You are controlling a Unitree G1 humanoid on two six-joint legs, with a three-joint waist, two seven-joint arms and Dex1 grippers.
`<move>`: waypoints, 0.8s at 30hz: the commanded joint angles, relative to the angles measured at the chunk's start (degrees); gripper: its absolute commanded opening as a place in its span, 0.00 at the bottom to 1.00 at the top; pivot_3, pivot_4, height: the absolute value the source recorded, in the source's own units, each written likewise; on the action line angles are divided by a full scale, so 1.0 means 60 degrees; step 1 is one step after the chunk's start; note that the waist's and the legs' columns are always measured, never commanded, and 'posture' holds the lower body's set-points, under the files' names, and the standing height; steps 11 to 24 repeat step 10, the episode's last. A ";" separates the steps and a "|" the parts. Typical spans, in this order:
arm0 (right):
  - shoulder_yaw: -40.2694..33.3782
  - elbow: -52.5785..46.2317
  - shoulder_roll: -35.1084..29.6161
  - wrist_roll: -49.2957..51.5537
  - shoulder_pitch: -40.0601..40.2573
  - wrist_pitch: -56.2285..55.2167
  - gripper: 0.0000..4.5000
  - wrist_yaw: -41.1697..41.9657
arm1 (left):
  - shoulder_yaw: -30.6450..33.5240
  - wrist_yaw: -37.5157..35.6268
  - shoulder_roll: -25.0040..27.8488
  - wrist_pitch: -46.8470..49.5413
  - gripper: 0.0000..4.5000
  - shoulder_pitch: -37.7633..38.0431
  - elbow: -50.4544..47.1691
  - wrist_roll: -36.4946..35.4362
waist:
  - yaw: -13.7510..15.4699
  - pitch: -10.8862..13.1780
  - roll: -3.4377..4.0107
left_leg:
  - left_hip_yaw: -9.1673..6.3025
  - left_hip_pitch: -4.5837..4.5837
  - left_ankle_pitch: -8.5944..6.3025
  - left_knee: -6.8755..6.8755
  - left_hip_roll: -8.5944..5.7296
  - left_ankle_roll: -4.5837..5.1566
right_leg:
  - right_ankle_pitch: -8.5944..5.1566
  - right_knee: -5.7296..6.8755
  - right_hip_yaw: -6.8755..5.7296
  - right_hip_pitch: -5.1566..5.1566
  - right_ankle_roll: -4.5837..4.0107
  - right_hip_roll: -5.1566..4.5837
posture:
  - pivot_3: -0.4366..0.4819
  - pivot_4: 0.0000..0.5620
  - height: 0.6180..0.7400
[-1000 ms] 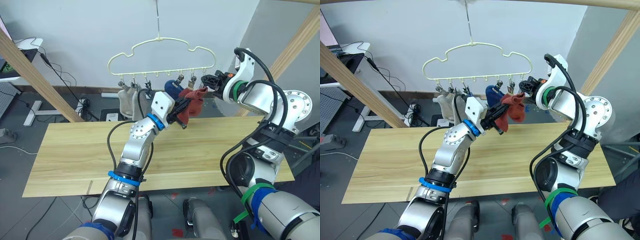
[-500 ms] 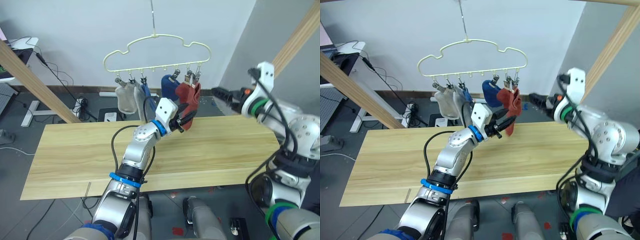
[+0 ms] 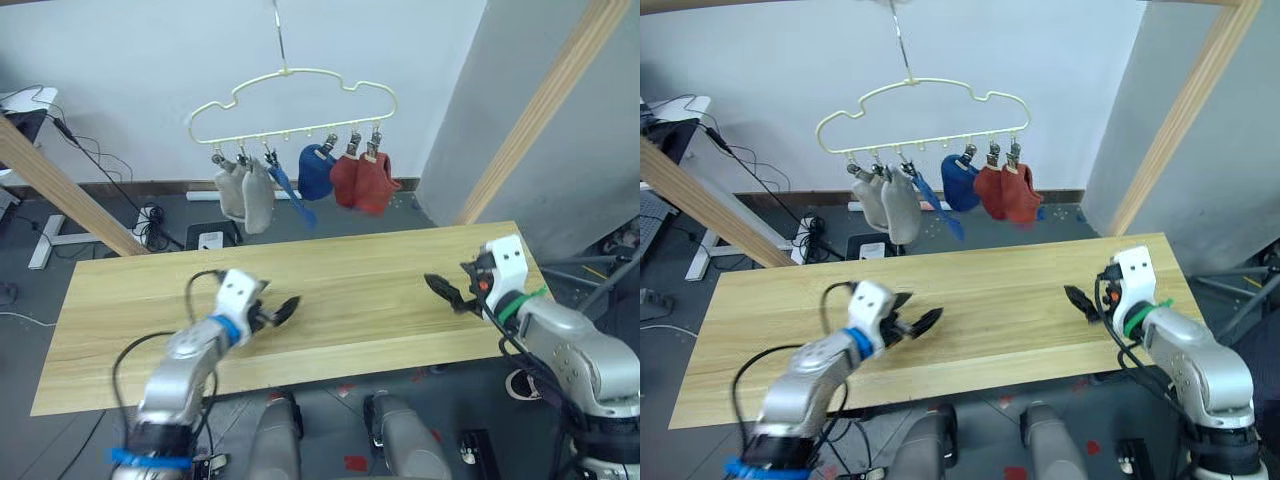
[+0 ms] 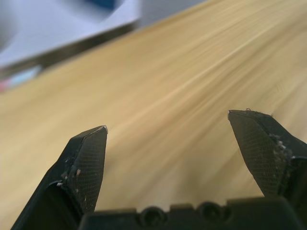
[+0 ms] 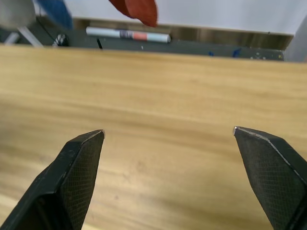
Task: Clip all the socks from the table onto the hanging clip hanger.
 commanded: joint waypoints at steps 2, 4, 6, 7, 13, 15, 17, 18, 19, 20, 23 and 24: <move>0.0151 0.0165 0.0020 -0.0435 0.0742 -0.1133 1.00 0.0225 | 0.0610 0.1389 0.0321 0.0956 0.99 0.1143 -0.1349 0.0651 | 0.0198 0.0000 -0.0001 | 0.0010 0.0005 0.0002 0.0010 -0.0010 0.0003 | 0.0002 -0.0006 0.0012 0.0006 -0.0004 -0.0010 | 0.50 0.49 1.00; 0.0141 0.0144 0.0038 -0.0447 0.0960 -0.1263 1.00 0.0269 | 0.0920 0.1479 0.0472 0.1000 0.99 0.1656 -0.1668 0.0628 | 0.0260 0.0000 -0.0001 | 0.0015 0.0006 0.0004 0.0011 -0.0010 0.0005 | 0.0002 -0.0007 0.0018 0.0004 -0.0010 -0.0016 | 0.51 0.48 1.00; 0.0107 0.0138 0.0041 -0.0447 0.1020 -0.1317 1.00 0.0286 | 0.1162 0.1544 0.0513 0.0950 0.99 0.1897 -0.1784 0.0547 | 0.0362 0.0000 -0.0001 | 0.0013 0.0006 0.0003 0.0010 -0.0008 0.0005 | 0.0001 -0.0007 0.0015 0.0002 -0.0016 -0.0017 | 0.52 0.48 1.00; 0.0108 0.0147 0.0020 -0.0456 0.1019 -0.1329 1.00 0.0299 | 0.1247 0.1546 0.0560 0.1007 0.99 0.1968 -0.1802 0.0513 | 0.0396 0.0000 -0.0001 | 0.0014 0.0006 0.0003 0.0010 -0.0006 0.0005 | -0.0003 -0.0007 0.0014 0.0000 -0.0030 -0.0017 | 0.53 0.46 1.00; 0.0149 0.0218 -0.0030 -0.0507 0.0960 -0.1354 1.00 0.0346 | 0.1298 0.1194 0.0835 0.1053 0.99 0.2113 -0.1664 0.0366 | 0.0431 -0.0001 -0.0001 | 0.0007 0.0006 0.0003 0.0007 -0.0005 0.0004 | -0.0014 -0.0006 0.0006 0.0000 -0.0057 -0.0015 | 0.53 0.46 1.00; 0.0149 0.0218 -0.0030 -0.0507 0.0960 -0.1354 1.00 0.0346 | 0.1298 0.1194 0.0835 0.1053 0.99 0.2113 -0.1664 0.0366 | 0.0431 -0.0001 -0.0001 | 0.0007 0.0006 0.0003 0.0007 -0.0005 0.0004 | -0.0014 -0.0006 0.0006 0.0000 -0.0057 -0.0015 | 0.53 0.46 1.00; 0.0149 0.0218 -0.0030 -0.0507 0.0960 -0.1354 1.00 0.0346 | 0.1298 0.1194 0.0835 0.1053 0.99 0.2113 -0.1664 0.0366 | 0.0431 -0.0001 -0.0001 | 0.0007 0.0006 0.0003 0.0007 -0.0005 0.0004 | -0.0014 -0.0006 0.0006 0.0000 -0.0057 -0.0015 | 0.53 0.46 1.00; 0.0149 0.0218 -0.0030 -0.0507 0.0960 -0.1354 1.00 0.0346 | 0.1298 0.1194 0.0835 0.1053 0.99 0.2113 -0.1664 0.0366 | 0.0431 -0.0001 -0.0001 | 0.0007 0.0006 0.0003 0.0007 -0.0005 0.0004 | -0.0014 -0.0006 0.0006 0.0000 -0.0057 -0.0015 | 0.53 0.46 1.00; 0.0149 0.0218 -0.0030 -0.0507 0.0960 -0.1354 1.00 0.0346 | 0.1298 0.1194 0.0835 0.1053 0.99 0.2113 -0.1664 0.0366 | 0.0431 -0.0001 -0.0001 | 0.0007 0.0006 0.0003 0.0007 -0.0005 0.0004 | -0.0014 -0.0006 0.0006 0.0000 -0.0057 -0.0015 | 0.53 0.46 1.00; 0.0149 0.0218 -0.0030 -0.0507 0.0960 -0.1354 1.00 0.0346 | 0.1298 0.1194 0.0835 0.1053 0.99 0.2113 -0.1664 0.0366 | 0.0431 -0.0001 -0.0001 | 0.0007 0.0006 0.0003 0.0007 -0.0005 0.0004 | -0.0014 -0.0006 0.0006 0.0000 -0.0057 -0.0015 | 0.53 0.46 1.00; 0.0149 0.0218 -0.0030 -0.0507 0.0960 -0.1354 1.00 0.0346 | 0.1298 0.1194 0.0835 0.1053 0.99 0.2113 -0.1664 0.0366 | 0.0431 -0.0001 -0.0001 | 0.0007 0.0006 0.0003 0.0007 -0.0005 0.0004 | -0.0014 -0.0006 0.0006 0.0000 -0.0057 -0.0015 | 0.53 0.46 1.00; 0.0149 0.0218 -0.0030 -0.0507 0.0960 -0.1354 1.00 0.0346 | 0.1298 0.1194 0.0835 0.1053 0.99 0.2113 -0.1664 0.0366 | 0.0431 -0.0001 -0.0001 | 0.0007 0.0006 0.0003 0.0007 -0.0005 0.0004 | -0.0014 -0.0006 0.0006 0.0000 -0.0057 -0.0015 | 0.53 0.46 1.00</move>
